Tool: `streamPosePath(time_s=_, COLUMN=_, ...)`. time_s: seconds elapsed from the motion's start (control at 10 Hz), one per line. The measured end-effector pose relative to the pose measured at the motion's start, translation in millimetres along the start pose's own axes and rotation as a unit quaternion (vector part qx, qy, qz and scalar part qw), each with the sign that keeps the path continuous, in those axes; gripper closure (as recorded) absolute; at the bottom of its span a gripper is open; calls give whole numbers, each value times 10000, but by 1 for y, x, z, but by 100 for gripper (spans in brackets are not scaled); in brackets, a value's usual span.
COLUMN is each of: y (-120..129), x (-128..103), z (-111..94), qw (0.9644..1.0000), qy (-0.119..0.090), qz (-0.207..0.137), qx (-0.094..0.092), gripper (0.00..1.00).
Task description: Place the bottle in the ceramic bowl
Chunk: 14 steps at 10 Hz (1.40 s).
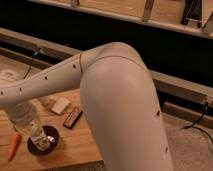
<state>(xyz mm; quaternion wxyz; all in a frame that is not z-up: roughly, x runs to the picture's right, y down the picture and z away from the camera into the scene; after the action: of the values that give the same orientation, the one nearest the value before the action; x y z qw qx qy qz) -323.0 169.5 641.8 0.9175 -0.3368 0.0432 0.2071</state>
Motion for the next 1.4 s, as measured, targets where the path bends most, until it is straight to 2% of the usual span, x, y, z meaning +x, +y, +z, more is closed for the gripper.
streamPosePath(time_s=0.4, y=0, x=-4, z=2, qw=9999, qy=-80, qz=-34, qx=90, gripper=20)
streamPosePath(time_s=0.7, y=-4, x=-7, z=-11, qw=9998, qy=-157, qz=84, qx=110, gripper=20)
streamPosePath(time_s=1.0, y=-32, x=-13, z=-40, qw=9969, qy=-425, qz=632, qx=191, gripper=20)
streamPosePath(time_s=1.1, y=-56, x=-15, z=-49, qw=9919, qy=-613, qz=1094, qx=178, gripper=20)
streamPosePath(time_s=1.2, y=-79, x=-13, z=-54, qw=9851, qy=-715, qz=1555, qx=183, gripper=20)
streamPosePath(time_s=1.3, y=-103, x=-7, z=-54, qw=9768, qy=-753, qz=1992, qx=224, gripper=20)
streamPosePath(time_s=1.4, y=-135, x=5, z=-47, qw=9639, qy=-719, qz=2544, qx=321, gripper=20)
